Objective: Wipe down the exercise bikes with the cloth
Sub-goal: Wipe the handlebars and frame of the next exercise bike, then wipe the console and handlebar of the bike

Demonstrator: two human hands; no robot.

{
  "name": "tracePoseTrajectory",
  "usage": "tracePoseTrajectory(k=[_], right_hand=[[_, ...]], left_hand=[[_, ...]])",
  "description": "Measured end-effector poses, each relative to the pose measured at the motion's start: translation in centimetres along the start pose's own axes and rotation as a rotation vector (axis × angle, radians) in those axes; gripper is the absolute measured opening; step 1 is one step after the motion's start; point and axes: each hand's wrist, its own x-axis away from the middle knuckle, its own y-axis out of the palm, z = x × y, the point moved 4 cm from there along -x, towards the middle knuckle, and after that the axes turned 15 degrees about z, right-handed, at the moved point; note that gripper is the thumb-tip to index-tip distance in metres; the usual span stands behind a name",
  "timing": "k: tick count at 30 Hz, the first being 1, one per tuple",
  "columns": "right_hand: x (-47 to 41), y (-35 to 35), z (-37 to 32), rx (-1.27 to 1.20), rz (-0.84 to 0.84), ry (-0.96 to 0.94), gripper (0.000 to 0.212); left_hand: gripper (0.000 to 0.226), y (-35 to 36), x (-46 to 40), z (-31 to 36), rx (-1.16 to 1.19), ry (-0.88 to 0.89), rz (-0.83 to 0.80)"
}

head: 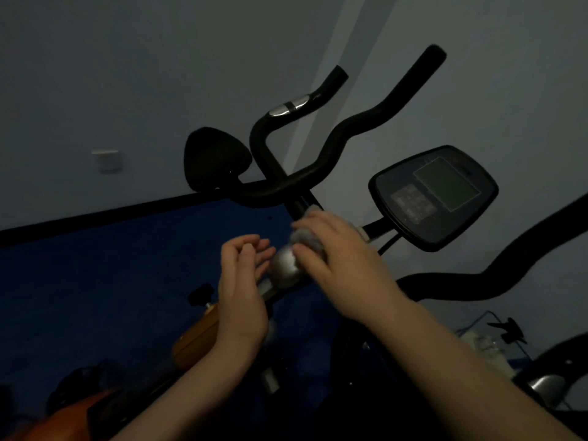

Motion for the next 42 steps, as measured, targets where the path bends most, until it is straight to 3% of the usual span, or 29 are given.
tracePoseTrajectory(k=[3,5,9,13,15,20,24,28,34,36,39,42], right_hand=[[2.0,3.4,-2.7,0.295,-0.062,-0.253,0.041],[3.1,2.9,-2.8,0.330,-0.063,-0.257,0.048],[2.3,-0.8,0.7,0.063,0.031,0.285,0.037],[-1.3,-0.7,4.5,0.114,0.021,0.665,0.040],[-2.2,-0.3,4.3,0.191,0.006,0.641,0.042],[0.7,-0.7,2.3,0.050,0.036,0.446,0.048],[-2.3,-0.7,3.7,0.149,-0.093,0.584,0.039],[-0.6,-1.1,3.7,0.095,-0.061,0.488,0.022],[-3.0,-2.3,8.1,0.244,-0.190,0.527,0.030],[-3.8,-5.4,9.4,0.162,-0.103,0.567,0.033],[-4.1,-10.9,12.7,0.233,0.228,0.650,0.036],[-5.7,-11.0,16.7,0.385,0.285,0.618,0.037]], left_hand=[[0.025,-0.2,0.4,0.0,-0.064,0.046,0.004],[0.023,-0.1,0.2,0.1,-0.063,0.038,-0.014],[0.028,0.5,-0.1,0.4,-0.073,0.036,-0.072],[0.029,2.1,0.3,1.1,-0.203,0.153,-0.157],[0.033,3.1,0.4,1.6,-0.234,0.211,-0.212],[0.032,5.8,-0.4,2.6,-0.340,0.351,-0.371],[0.028,8.1,-1.0,3.1,-0.412,0.443,-0.452],[0.031,10.1,-1.5,3.2,-0.528,0.471,-0.569],[0.044,13.5,-1.8,2.9,-0.850,0.554,-0.673],[0.043,14.4,-1.9,2.7,-1.000,0.592,-0.723],[0.040,15.0,-1.7,2.0,-1.256,0.737,-0.843],[0.036,14.9,-1.9,1.3,-1.289,0.748,-0.853]])
